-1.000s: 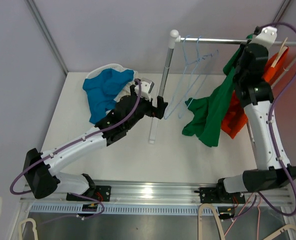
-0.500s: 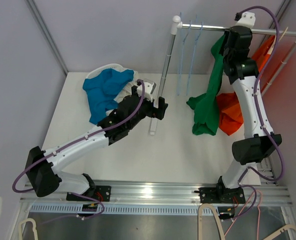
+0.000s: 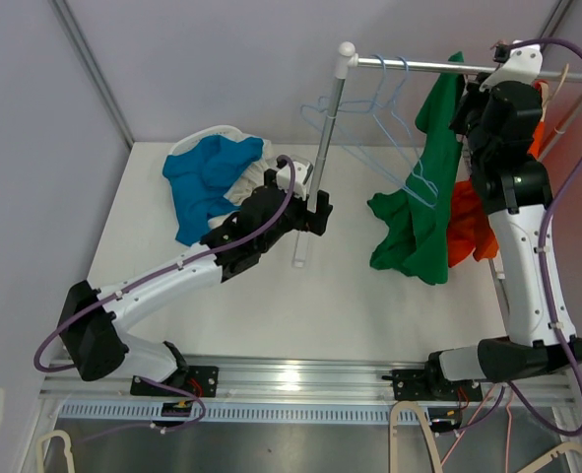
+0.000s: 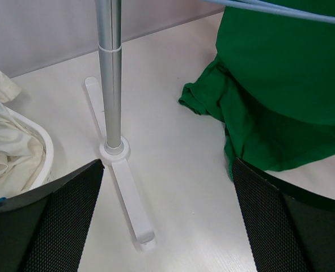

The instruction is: Remove the t-shirt from the hanger

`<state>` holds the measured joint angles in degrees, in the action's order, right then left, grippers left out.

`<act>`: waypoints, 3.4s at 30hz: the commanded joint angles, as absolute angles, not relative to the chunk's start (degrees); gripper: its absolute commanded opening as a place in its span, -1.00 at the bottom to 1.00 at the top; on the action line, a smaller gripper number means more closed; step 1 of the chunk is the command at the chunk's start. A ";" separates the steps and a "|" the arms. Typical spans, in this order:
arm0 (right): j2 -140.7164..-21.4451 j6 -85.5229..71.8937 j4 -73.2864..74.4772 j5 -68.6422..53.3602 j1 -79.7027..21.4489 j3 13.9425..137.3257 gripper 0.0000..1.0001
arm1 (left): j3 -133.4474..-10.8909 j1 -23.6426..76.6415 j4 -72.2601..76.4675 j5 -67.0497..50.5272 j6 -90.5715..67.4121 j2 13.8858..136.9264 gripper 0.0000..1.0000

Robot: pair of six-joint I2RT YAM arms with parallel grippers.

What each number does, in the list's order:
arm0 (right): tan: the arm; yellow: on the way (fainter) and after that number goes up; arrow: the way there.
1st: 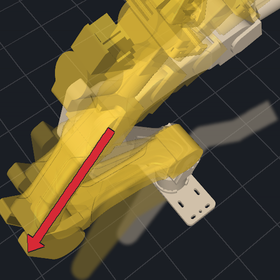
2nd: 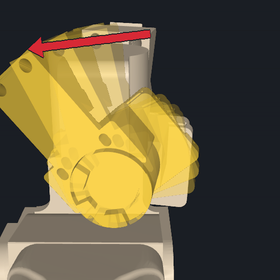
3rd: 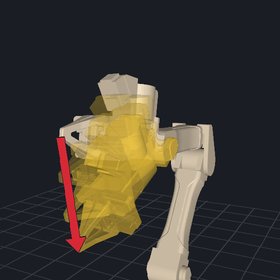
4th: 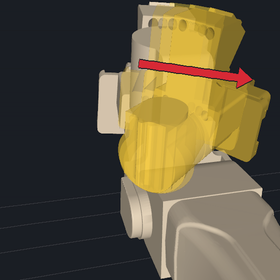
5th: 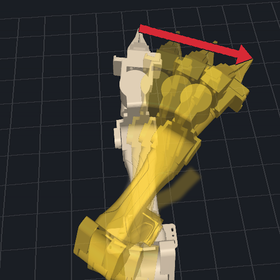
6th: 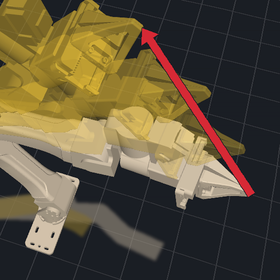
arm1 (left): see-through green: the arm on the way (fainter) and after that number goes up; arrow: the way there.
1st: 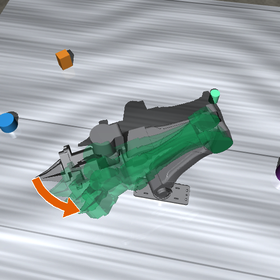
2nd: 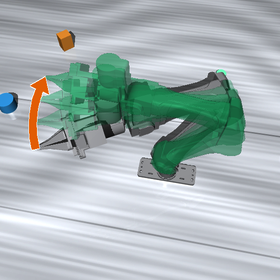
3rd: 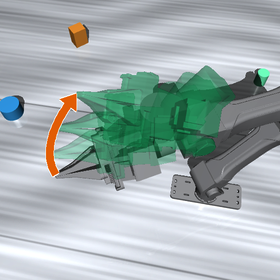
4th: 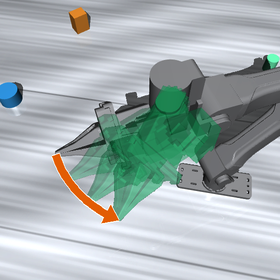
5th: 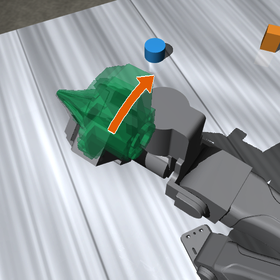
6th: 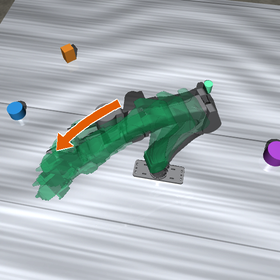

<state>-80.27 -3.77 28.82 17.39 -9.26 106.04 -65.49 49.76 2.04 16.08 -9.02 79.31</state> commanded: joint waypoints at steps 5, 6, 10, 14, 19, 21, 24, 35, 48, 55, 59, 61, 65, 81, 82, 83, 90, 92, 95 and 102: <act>-72.78 -8.34 28.03 14.41 -9.32 97.40 -1.00 | -66.89 50.97 4.47 9.16 -7.84 77.53 0.99; -71.29 -9.05 28.30 14.07 -9.32 96.08 -1.00 | -64.97 52.02 5.70 7.75 -6.60 76.82 0.99; -67.16 -13.26 29.53 14.33 -9.40 88.79 -1.00 | -61.71 59.84 9.83 5.81 -0.18 73.13 0.99; -63.90 -16.78 32.07 13.80 -9.41 85.52 -1.00 | -57.58 69.06 15.46 0.03 4.04 70.67 0.99; -62.67 -18.81 35.41 11.43 -9.40 85.69 -1.00 | -46.94 74.26 34.57 -9.39 3.70 72.50 0.99; -62.67 -19.94 36.29 10.29 -9.40 86.92 -1.00 | -45.54 74.53 39.44 -11.07 2.99 75.83 0.99; -63.19 -21.18 39.02 7.48 -9.40 90.16 -1.00 | -45.26 74.88 47.79 -11.51 2.64 80.14 0.99; -62.58 -23.55 43.33 3.43 -10.28 93.16 -1.00 | -63.69 75.85 47.48 -6.25 2.55 97.55 0.20; -71.36 -19.34 44.64 6.77 -8.26 98.25 -1.00 | -57.91 89.65 29.84 -28.54 6.87 87.54 -0.99; -73.13 -18.46 56.21 6.33 -8.09 104.58 -1.00 | -61.08 83.87 18.36 -33.90 1.25 100.79 -0.99; -71.37 -18.46 68.09 10.97 -11.15 105.29 -1.00 | -67.04 75.69 16.01 -11.89 -13.07 101.87 -0.99; -70.67 -18.89 74.05 15.96 -14.57 103.90 -1.00 | -67.76 70.52 14.77 -9.60 -20.08 101.25 -0.99; -67.60 -22.05 80.41 22.75 -19.51 101.34 -1.00 | -72.49 66.19 5.13 3.72 -29.60 100.28 -0.99; -54.94 -8.54 32.24 26.92 -19.60 83.33 -1.00 | -46.40 66.75 0.78 -2.11 -18.46 58.91 -0.99; -54.58 -6.70 28.69 25.68 -19.60 80.62 -1.00 | -47.28 64.62 -3.04 -1.94 -18.63 56.54 -0.99; -54.49 -4.33 25.26 24.71 -19.60 79.64 -1.00 | -50.33 62.42 -5.25 -2.80 -18.37 52.69 -0.99; -60.27 4.03 7.05 21.54 -18.20 80.85 -1.00 | -74.39 48.63 -14.85 -2.37 -10.92 54.20 -0.99; -62.22 4.74 6.77 19.43 -16.70 84.35 -1.00 | -83.47 46.15 -15.47 -4.29 -10.20 57.73 -0.99; -65.12 4.83 5.02 17.50 -15.21 87.17 -1.00 | -95.34 42.81 -10.57 -6.15 -6.62 65.99 -0.99; -74.96 0.97 8.61 13.27 -11.78 97.37 -1.00 | -126.35 34.38 -3.41 -13.88 1.48 90.76 -0.99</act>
